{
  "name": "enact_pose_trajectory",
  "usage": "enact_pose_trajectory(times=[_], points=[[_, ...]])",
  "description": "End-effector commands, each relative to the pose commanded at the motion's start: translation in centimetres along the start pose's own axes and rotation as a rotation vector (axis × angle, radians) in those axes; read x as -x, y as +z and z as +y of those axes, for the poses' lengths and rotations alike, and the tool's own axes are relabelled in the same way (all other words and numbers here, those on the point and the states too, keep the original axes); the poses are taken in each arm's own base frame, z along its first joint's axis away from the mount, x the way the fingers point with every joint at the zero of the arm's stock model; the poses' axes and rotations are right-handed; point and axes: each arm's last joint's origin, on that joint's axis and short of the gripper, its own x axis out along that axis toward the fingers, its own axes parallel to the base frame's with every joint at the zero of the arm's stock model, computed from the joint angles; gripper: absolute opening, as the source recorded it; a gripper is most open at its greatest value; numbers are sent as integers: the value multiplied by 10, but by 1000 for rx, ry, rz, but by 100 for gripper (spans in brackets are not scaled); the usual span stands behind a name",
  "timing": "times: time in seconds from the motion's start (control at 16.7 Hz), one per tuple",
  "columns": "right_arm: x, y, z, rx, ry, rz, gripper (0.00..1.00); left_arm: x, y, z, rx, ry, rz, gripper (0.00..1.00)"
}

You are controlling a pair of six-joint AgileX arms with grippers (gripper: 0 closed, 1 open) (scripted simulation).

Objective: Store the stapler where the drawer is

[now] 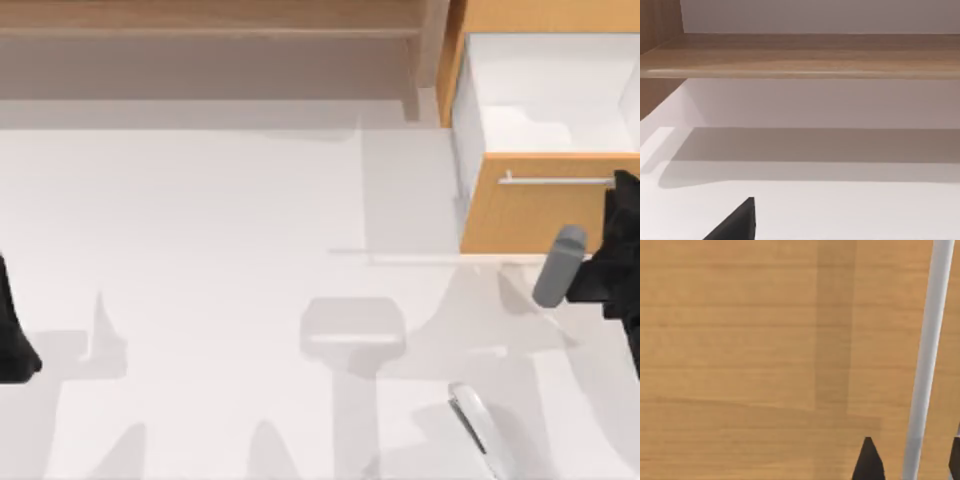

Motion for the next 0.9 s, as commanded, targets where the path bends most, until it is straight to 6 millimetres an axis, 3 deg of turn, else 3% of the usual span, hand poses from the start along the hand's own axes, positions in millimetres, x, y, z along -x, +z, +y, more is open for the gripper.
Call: enact_pose_trajectory(times=[0.3,0.9], points=[[0,0,0,0,0,0,98,0,0,0,0,0,0,100],[0,0,0,-1,-3,-1,100,0,0,0,0,0,0,100]])
